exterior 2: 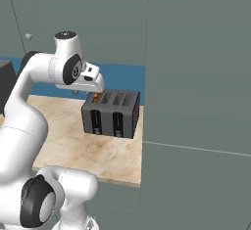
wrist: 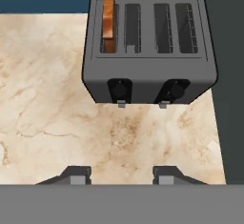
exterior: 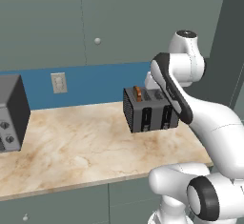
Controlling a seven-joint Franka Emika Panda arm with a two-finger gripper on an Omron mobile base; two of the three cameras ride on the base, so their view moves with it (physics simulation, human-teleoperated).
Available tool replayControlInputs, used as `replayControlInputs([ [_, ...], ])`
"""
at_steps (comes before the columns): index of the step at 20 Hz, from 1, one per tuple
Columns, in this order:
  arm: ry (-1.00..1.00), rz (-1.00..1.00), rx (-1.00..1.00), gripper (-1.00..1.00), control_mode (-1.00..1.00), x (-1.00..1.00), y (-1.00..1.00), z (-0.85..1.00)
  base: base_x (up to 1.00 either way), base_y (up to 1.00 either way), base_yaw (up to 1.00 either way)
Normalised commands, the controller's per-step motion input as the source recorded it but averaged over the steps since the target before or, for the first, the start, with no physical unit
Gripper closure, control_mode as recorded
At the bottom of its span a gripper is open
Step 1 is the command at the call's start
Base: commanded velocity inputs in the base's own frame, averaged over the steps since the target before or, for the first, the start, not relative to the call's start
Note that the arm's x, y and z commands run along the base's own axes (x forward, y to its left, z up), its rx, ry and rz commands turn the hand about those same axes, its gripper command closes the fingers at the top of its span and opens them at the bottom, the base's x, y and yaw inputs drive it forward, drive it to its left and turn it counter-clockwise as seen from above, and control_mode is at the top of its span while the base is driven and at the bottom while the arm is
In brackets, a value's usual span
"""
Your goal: Start the toaster. Once the lever pops up, take the bread to the plate on the dining counter.
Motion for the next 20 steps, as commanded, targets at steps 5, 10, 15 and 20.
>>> replayControlInputs([
  [5,0.00,0.00,0.00,-1.00,-1.00,0.00,0.00,-0.13,0.00,0.00,0.00],
  [10,0.01,0.00,0.00,-1.00,-1.00,0.00,0.00,-0.22,0.00,0.00,0.00],
  [15,0.02,0.00,0.00,-1.00,-1.00,0.00,0.00,-0.17,0.00,0.00,0.00],
  [20,0.02,0.00,0.00,-1.00,-1.00,0.00,0.00,-0.14,0.00,0.00,0.00],
])
